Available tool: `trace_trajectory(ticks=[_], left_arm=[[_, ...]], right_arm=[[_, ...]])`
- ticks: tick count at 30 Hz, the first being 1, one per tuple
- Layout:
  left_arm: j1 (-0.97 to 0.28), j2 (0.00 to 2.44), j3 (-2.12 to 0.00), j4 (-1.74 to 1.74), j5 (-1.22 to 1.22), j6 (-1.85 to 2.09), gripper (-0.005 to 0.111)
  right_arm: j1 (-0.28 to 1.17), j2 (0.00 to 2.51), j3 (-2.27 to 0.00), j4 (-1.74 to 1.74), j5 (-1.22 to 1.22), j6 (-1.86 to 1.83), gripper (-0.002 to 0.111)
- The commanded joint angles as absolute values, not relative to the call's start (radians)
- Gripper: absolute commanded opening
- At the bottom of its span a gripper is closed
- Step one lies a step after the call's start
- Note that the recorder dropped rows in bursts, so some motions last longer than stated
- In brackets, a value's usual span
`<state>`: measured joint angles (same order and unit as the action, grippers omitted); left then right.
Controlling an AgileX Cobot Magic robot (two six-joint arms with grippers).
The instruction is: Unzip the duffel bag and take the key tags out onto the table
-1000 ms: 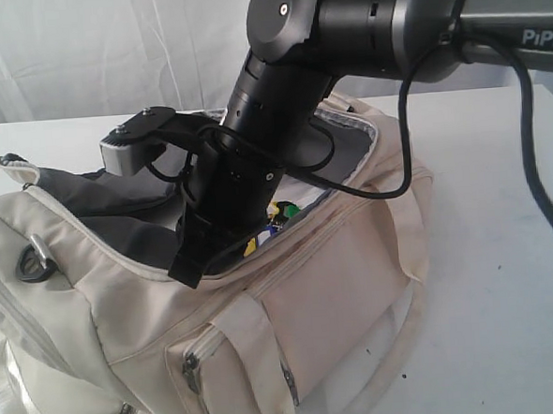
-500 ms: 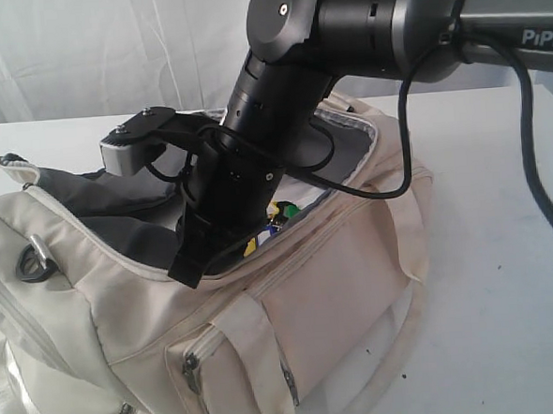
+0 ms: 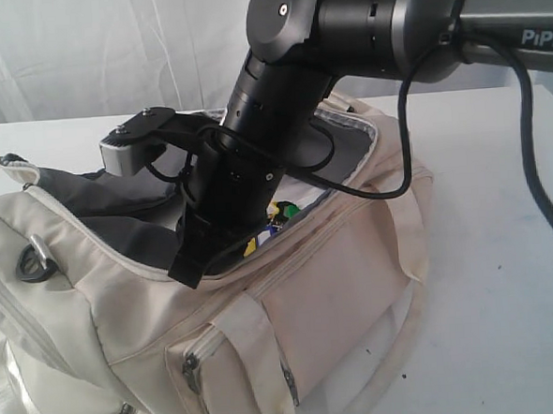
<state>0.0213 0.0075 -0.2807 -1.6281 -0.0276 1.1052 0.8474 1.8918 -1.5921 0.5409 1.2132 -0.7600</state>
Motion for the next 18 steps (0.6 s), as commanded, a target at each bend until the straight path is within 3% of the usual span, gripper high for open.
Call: trace_trajectory(ticks=[1,4,6,14,18], left_arm=[[0.021,0.000,-0.275,-0.867,-0.010,0.412,0.000],[0.021,0.000,-0.243,-0.257,-0.035,-0.141,0.000],[0.021,0.000,-0.206,-0.040,-0.033,-0.305,0.000],[0.021,0.000,0.000,-0.009,-0.035,-0.329,0.000],[0.021,0.000,0.000,0.000,0.224,-0.256,0.000]], right_arm=[[0.848,1.888,-1.584,0.549,1.221,-0.759,0.000],[0.848,1.888,-1.584,0.549,1.221,-0.759,0.000],[0.848,1.888,-1.584,0.549,1.221,-0.759,0.000],[0.848,1.888,-1.584,0.549,1.221,-0.759,0.000],[0.848,1.888,-1.584,0.555,1.221,-0.759,0.000]])
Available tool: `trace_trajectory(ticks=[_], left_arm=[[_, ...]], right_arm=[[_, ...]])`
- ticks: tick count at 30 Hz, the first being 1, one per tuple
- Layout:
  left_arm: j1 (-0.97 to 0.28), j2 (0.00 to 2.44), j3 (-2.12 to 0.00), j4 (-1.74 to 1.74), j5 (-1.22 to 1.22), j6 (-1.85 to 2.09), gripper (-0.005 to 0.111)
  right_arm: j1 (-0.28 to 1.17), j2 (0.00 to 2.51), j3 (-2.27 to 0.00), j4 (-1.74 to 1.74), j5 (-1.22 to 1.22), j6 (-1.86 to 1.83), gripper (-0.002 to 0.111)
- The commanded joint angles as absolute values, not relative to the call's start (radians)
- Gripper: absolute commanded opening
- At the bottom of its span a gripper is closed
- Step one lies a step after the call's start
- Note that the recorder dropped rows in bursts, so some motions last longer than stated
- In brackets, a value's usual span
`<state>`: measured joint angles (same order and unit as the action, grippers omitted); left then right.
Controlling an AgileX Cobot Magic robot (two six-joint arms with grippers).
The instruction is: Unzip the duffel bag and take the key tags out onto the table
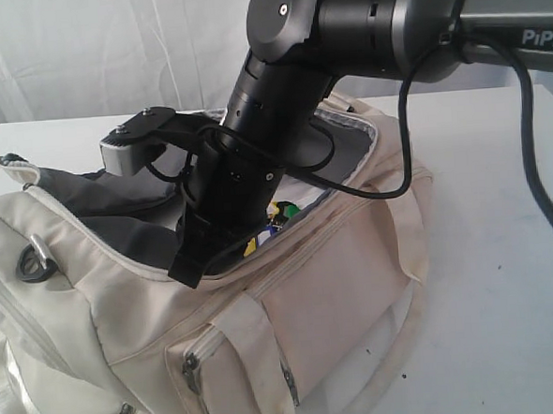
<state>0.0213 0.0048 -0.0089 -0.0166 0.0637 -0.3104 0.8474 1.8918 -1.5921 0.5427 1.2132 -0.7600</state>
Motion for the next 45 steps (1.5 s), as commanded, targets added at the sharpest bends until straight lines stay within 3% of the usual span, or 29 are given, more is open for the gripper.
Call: trace_trajectory(ticks=[1,45], left_arm=[[0.019,0.000,0.000,0.000,0.216,-0.225,0.000],[0.019,0.000,0.000,0.000,0.228,0.054,0.000]], right_arm=[[0.848,1.888,-1.584,0.555,1.221,-0.759,0.000],[0.848,1.888,-1.584,0.555,1.221,-0.759,0.000]])
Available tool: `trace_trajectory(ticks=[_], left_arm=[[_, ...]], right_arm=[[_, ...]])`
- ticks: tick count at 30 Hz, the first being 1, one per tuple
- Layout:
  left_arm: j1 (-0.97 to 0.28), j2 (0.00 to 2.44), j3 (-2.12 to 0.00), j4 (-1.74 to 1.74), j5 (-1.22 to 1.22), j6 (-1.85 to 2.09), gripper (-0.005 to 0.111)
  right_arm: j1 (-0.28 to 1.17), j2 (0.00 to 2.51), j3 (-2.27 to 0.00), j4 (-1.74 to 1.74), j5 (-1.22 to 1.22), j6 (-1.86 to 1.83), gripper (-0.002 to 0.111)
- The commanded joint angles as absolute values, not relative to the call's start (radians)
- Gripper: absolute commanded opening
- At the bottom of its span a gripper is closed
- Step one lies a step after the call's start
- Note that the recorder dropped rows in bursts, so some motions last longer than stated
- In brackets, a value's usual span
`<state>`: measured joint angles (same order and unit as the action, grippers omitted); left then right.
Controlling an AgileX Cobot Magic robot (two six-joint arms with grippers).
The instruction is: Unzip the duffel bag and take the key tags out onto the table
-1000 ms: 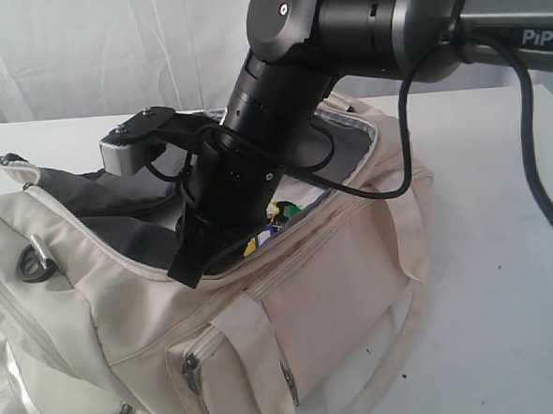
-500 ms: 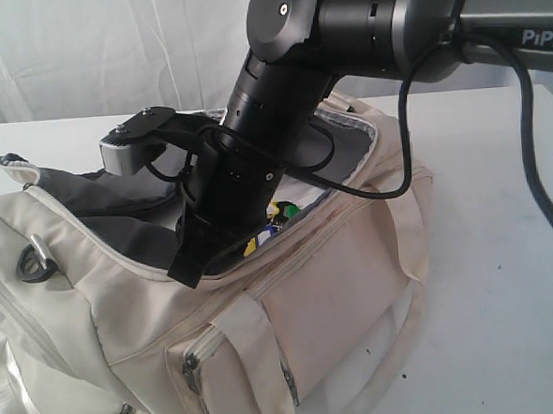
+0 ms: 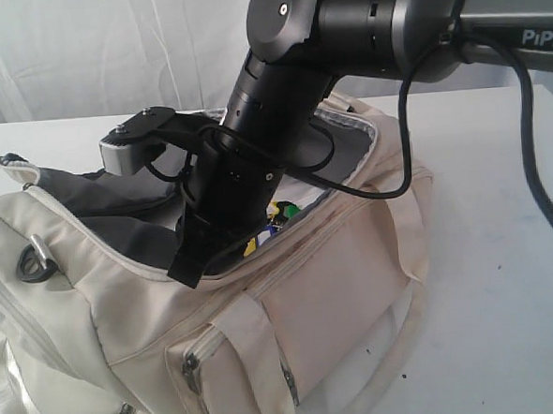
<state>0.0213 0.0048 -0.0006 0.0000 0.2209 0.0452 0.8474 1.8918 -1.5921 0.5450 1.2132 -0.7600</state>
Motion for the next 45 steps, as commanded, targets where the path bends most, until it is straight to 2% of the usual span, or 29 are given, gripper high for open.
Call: trace_trajectory(ticks=[1,20,27,32,36,38,41,43,45], left_arm=[[0.019,0.000,0.000,0.000,0.228,0.054,0.000],[0.019,0.000,0.000,0.000,0.208,-0.051,0.000],[0.019,0.000,0.000,0.000,0.208,-0.051,0.000],[0.019,0.000,0.000,0.000,0.208,-0.051,0.000],[0.019,0.000,0.000,0.000,0.208,-0.051,0.000],[0.019,0.000,0.000,0.000,0.208,-0.051,0.000],[0.019,0.000,0.000,0.000,0.208,-0.051,0.000],[0.019,0.000,0.000,0.000,0.208,-0.051,0.000],[0.019,0.000,0.000,0.000,0.208,-0.051,0.000]], right_arm=[[0.848,1.888,-1.584,0.555,1.221,-0.759,0.000],[0.848,1.888,-1.584,0.530,1.221,-0.730,0.000],[0.842,1.903,-1.666,0.107,0.907,-0.467,0.000],[0.802,2.029,-1.773,0.048,1.002,-0.465,0.000],[0.802,2.075,-1.777,0.055,1.043,-0.503,0.002],[0.812,2.085,-1.777,0.055,1.059,-0.607,0.011],[0.816,2.085,-1.777,0.060,1.007,-0.628,0.040],[0.816,2.086,-1.777,0.060,0.990,-0.628,0.055],[0.817,2.095,-1.777,0.060,0.973,-0.628,0.065]])
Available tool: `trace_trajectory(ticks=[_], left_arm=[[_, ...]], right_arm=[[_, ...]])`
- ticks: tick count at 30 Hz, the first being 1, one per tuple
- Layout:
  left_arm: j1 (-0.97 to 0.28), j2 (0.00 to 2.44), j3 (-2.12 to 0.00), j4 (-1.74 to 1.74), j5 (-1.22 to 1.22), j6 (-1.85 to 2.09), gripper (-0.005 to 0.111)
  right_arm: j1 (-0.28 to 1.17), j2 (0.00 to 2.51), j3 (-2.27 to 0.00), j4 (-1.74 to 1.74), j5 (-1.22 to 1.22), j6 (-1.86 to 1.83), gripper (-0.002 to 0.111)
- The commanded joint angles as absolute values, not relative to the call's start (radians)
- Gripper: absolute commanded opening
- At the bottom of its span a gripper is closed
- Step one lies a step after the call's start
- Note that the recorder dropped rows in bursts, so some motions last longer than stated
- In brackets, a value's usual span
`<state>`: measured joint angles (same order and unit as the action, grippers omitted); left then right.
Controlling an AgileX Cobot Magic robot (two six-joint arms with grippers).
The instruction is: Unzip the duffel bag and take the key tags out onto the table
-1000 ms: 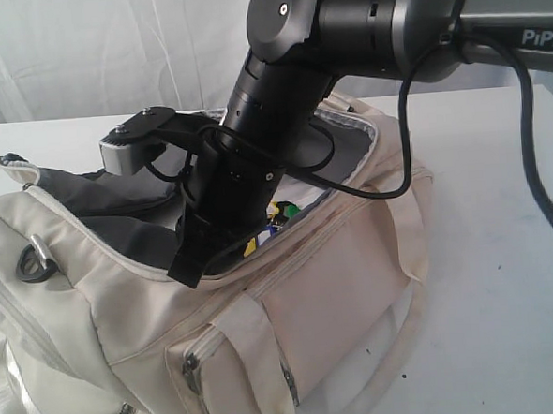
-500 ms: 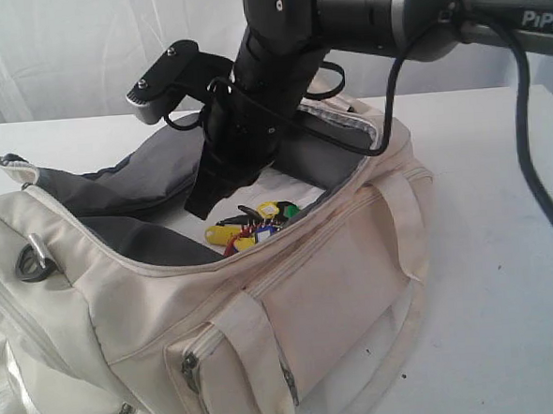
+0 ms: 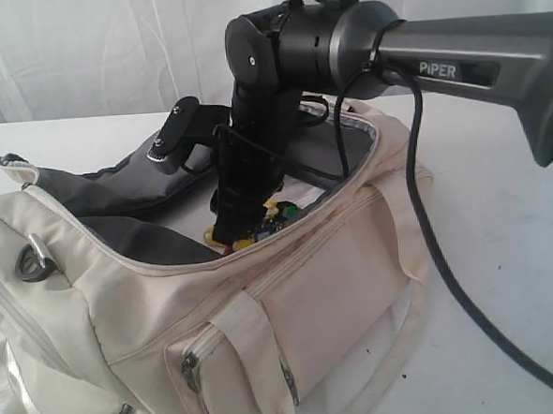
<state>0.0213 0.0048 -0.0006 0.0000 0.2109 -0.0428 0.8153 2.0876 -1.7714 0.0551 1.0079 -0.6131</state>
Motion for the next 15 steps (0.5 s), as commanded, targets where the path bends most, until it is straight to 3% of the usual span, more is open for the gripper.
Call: trace_trajectory(ticks=[1,5,7,13,15], left_arm=[[0.019,0.000,0.000,0.000,0.208,-0.051,0.000],[0.019,0.000,0.000,0.000,0.208,-0.051,0.000],[0.019,0.000,0.000,0.000,0.208,-0.051,0.000],[0.019,0.000,0.000,0.000,0.206,-0.051,0.000],[0.019,0.000,0.000,0.000,0.206,-0.051,0.000]], right_arm=[[0.817,2.102,-1.777,0.056,0.971,-0.628,0.067],[0.817,2.132,-1.777,0.050,0.985,-0.626,0.063],[0.817,2.140,-1.777,0.050,1.014,-0.626,0.056],[0.817,2.116,-1.797,0.050,1.074,-0.599,0.000],[0.817,2.089,-1.813,0.050,1.074,-0.593,0.000]])
